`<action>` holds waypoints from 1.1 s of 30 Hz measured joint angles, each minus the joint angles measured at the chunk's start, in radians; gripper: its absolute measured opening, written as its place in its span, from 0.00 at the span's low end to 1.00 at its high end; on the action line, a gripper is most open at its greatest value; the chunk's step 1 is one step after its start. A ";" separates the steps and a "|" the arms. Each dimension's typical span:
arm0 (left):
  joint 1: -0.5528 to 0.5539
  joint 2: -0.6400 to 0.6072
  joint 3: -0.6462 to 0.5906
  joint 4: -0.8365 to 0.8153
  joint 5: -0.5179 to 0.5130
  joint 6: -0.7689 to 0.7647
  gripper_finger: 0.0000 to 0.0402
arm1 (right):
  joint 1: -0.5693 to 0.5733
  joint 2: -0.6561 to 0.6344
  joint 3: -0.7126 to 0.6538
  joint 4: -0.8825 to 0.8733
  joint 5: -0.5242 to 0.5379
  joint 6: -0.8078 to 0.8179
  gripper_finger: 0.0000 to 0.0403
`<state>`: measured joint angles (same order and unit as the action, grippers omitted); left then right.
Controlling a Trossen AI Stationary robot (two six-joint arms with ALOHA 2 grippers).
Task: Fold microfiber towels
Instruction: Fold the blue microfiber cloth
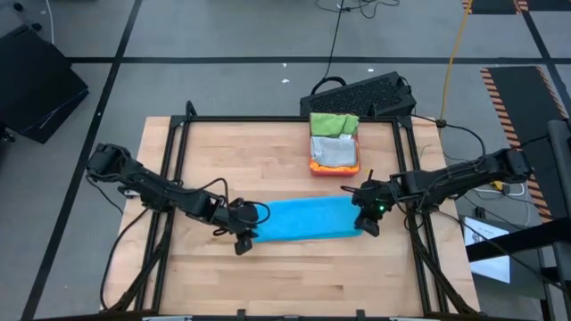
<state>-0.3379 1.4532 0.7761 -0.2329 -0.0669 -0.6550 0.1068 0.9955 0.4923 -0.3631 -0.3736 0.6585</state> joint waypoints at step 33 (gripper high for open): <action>0.477 0.147 0.002 -0.053 0.476 0.357 0.12 | -0.052 -0.080 0.029 0.343 0.133 0.163 0.40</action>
<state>0.1394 1.6001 0.7786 -0.2859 0.4093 -0.2978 0.0551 0.9150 0.5215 -0.0198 -0.2406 0.8214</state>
